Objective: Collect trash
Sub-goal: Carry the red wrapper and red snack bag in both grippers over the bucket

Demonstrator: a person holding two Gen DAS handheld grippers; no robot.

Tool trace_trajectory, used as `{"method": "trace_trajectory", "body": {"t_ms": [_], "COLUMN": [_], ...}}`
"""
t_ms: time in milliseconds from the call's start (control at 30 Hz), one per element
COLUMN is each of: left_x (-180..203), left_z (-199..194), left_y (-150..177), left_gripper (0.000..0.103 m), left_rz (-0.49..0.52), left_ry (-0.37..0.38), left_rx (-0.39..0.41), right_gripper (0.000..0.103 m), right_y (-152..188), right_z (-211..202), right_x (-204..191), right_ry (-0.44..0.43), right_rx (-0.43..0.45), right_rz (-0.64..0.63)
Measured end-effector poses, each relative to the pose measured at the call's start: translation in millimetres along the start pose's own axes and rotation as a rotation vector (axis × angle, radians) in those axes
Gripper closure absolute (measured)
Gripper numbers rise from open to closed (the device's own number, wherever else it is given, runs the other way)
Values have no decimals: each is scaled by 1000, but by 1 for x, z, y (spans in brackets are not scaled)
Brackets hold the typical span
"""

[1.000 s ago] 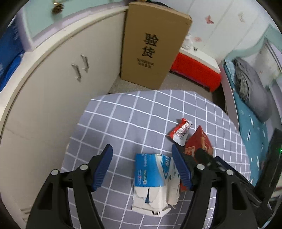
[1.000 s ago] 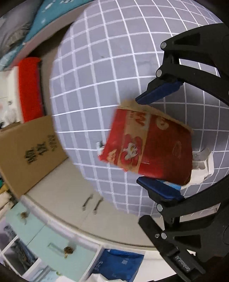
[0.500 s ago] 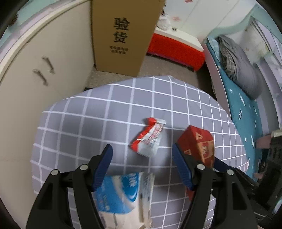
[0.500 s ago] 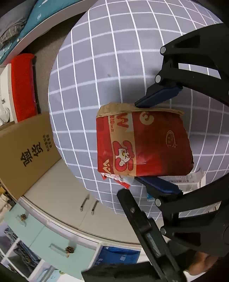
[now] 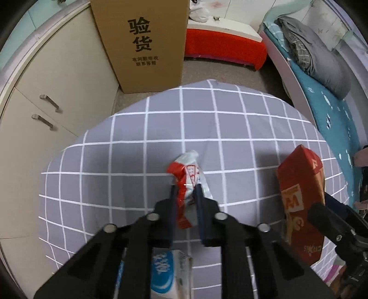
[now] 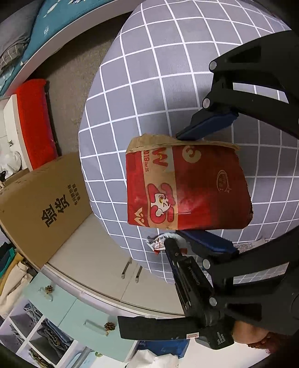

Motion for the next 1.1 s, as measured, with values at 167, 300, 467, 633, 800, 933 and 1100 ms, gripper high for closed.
{"method": "trace_trajectory", "body": {"t_ms": [167,300,467,633,800,933,1100], "left_x": [20,47,108,186,279,344,406], "left_z": [-23,-44,-63,-65,-49,-29,1], "left_y": [6,15,39,66,100,127,158], "left_gripper": [93,93,93,93,93,93,93], "left_rz": [-33,-40,-27,15,84,139,190], "left_ry": [55,104,170,232,287,308,309], "left_rx": [48,84,103,85,22,-28,-98], "right_gripper": [31,31,31,31,30,30,30], "right_y": [2,2,6,18,44,75,109], "right_z": [-13,-34,-76,-128,-170,-192,-200], "right_x": [10,25,68,138,217,283,345], "right_ry": [-36,-65,-76,-42,31,104,158], "right_rx": [14,45,91,138,160,142,111], "right_rz": [13,25,52,110,181,236,298]}}
Point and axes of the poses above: each gripper's, at about its wrist camera, not at the fingertips, and z roughly the way its jaws point, x to its right, y to its underside, the point moved 4 cm from there along z, roughly the way its jaws point, and after that the axes turned 14 degrees about -z, right-handed, at the moved point
